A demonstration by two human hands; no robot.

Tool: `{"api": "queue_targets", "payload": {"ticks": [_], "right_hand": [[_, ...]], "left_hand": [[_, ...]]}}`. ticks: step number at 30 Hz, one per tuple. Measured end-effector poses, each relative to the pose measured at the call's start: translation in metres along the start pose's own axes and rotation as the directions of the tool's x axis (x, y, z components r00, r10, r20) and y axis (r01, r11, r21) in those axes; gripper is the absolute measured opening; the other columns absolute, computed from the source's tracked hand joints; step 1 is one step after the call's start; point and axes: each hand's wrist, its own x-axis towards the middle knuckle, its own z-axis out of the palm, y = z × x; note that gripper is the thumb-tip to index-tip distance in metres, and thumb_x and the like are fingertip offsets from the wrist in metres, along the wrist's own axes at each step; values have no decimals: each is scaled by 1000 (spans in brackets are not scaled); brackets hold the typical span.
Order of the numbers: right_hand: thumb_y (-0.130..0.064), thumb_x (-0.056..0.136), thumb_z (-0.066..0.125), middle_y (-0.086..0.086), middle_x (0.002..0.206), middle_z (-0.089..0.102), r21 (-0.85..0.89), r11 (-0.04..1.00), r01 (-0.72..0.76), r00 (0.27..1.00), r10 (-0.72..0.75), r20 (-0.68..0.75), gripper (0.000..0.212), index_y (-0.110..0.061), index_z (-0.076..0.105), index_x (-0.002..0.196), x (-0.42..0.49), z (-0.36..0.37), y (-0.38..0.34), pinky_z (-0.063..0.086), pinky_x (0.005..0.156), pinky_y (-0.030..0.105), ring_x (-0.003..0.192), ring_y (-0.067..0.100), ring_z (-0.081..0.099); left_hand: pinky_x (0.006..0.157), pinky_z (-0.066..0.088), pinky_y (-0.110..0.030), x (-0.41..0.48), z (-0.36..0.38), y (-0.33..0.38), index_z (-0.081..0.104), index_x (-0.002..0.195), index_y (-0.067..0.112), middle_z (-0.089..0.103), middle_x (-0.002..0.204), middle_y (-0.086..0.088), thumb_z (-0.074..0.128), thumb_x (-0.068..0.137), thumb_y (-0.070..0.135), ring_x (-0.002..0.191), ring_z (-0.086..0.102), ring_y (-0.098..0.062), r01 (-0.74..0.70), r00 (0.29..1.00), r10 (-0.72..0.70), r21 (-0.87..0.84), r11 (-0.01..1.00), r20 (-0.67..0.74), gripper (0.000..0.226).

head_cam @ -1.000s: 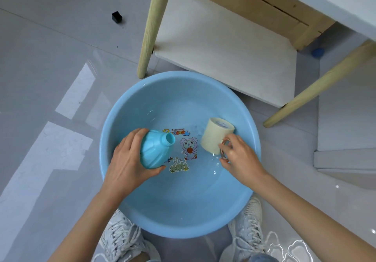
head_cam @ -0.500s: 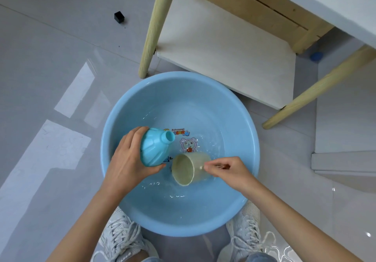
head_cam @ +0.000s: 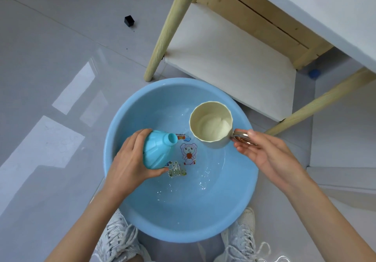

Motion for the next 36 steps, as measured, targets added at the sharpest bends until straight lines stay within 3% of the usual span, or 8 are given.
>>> {"api": "queue_targets", "payload": {"ticks": [15,20,30,36], "right_hand": [[-66,45,82,4,99,75,-273,953,131,991,-130,23,57,-28,79,87,-4,44,-8,53,79,19,88,16,69],[-38,64,76,0,91,76,-362,919,157,986,-164,10,21,-30,79,84,-10,49,-14,54,88,23,92,19,68],[-21,68,70,-4,93,72,-395,868,299,954,-282,102,24,-16,74,91,-11,53,-14,47,75,12,81,4,65],[-24,70,76,-2,98,71,-412,837,361,933,-331,145,23,-20,75,93,-11,51,-11,48,77,14,84,6,67]], "left_hand": [[91,40,-29,-2,0,-2,37,130,21,52,127,2,77,53,61,113,49,-19,14,1000,-15,-87,996,-16,95],[95,41,-33,-2,1,-4,37,134,19,51,130,2,79,54,59,117,49,-20,14,1000,-16,-90,996,-22,99],[95,41,-33,-2,0,-4,38,134,18,52,130,1,67,54,70,117,49,-20,25,999,-27,-99,995,-19,99],[93,43,-35,-2,0,-4,41,133,17,52,130,0,78,53,61,115,51,-22,19,999,-21,-87,996,-23,99]]}}
